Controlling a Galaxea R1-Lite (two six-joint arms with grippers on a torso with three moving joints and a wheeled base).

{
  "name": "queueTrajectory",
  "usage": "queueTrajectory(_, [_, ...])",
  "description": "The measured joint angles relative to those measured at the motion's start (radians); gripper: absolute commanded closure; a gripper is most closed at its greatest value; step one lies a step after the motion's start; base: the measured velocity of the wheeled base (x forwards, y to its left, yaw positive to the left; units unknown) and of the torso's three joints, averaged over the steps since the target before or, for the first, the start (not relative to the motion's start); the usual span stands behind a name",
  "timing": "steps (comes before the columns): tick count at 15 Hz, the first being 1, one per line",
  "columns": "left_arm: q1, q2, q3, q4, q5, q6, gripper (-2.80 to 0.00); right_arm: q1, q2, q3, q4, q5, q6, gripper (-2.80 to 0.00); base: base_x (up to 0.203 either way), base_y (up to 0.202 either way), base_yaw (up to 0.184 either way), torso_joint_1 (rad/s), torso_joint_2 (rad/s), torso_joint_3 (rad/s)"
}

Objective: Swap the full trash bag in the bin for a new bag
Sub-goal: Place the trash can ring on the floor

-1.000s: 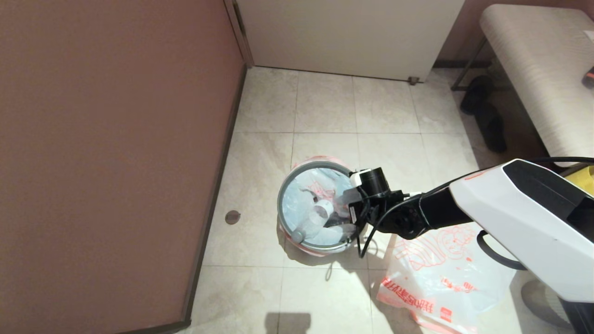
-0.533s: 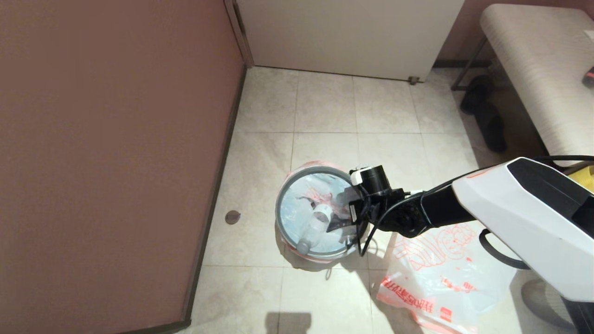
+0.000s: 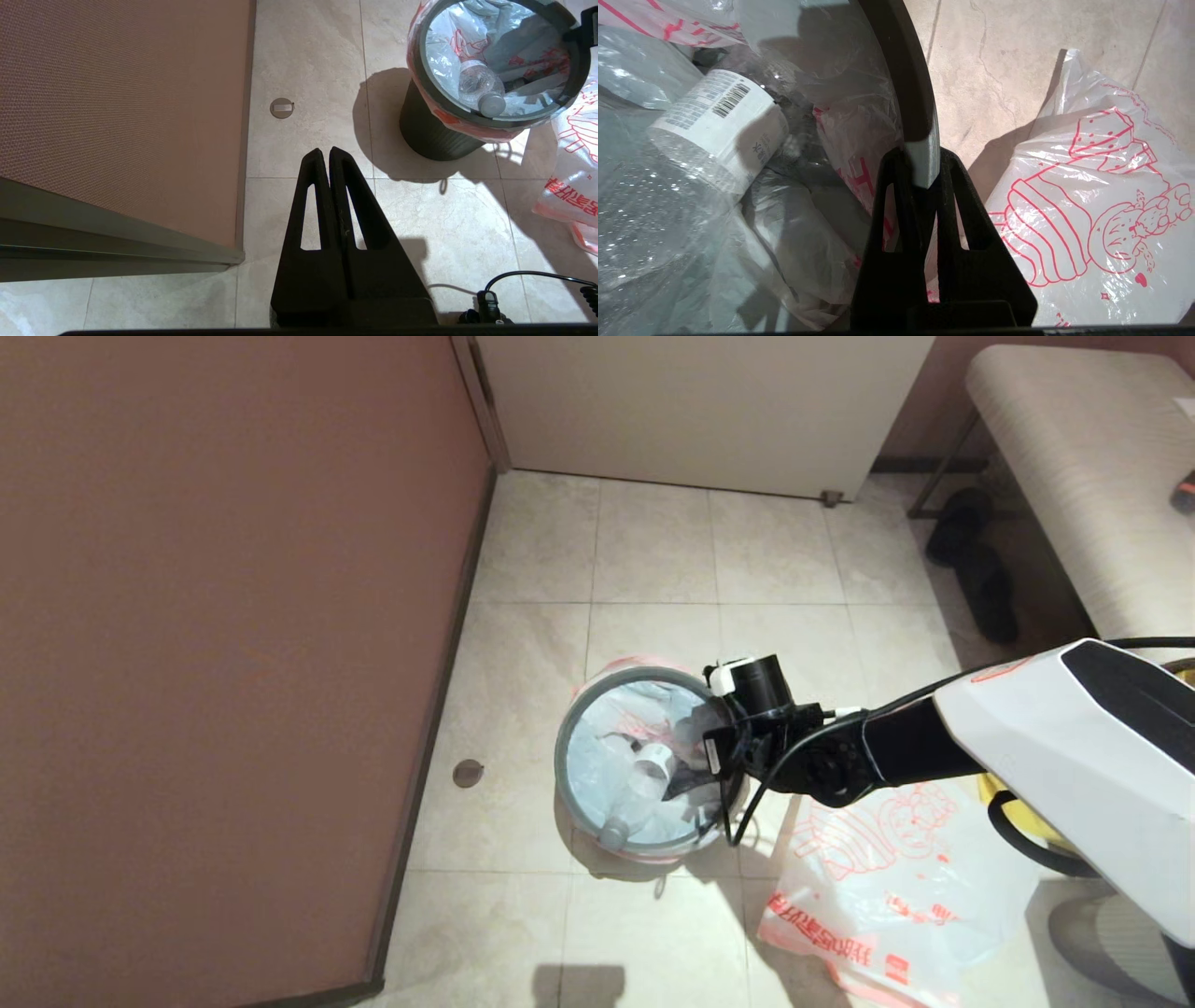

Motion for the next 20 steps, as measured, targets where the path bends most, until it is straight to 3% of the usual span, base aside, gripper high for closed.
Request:
queueTrajectory(3, [0.000, 0.000, 0.000, 0.000, 0.000, 0.000, 0.00, -0.002, 0.007, 0.010, -0.004, 0.005, 0.001, 0.00, 0.000, 0.000, 0.000, 0.000, 0.00, 0.000])
queueTrajectory(4, [0.000, 0.000, 0.000, 0.000, 0.000, 0.000, 0.00, -0.004, 0.015, 0.011, -0.006, 0.006, 0.000, -2.80, 0.000, 0.000, 0.000, 0.000, 0.00, 0.000])
queueTrajectory(15, [0.000, 0.000, 0.000, 0.000, 0.000, 0.000, 0.00, -0.004, 0.031, 0.011, -0.052, -0.011, 0.000, -2.80, 0.000, 0.000, 0.000, 0.000, 0.00, 0.000])
queueTrajectory(16, [0.000, 0.000, 0.000, 0.000, 0.000, 0.000, 0.00, -0.004, 0.031, 0.010, -0.058, -0.012, 0.000, 0.00, 0.000, 0.000, 0.000, 0.000, 0.00, 0.000])
queueTrajectory(20, [0.000, 0.000, 0.000, 0.000, 0.000, 0.000, 0.00, -0.006, 0.036, 0.010, -0.062, -0.013, 0.000, 0.00, 0.000, 0.000, 0.000, 0.000, 0.00, 0.000])
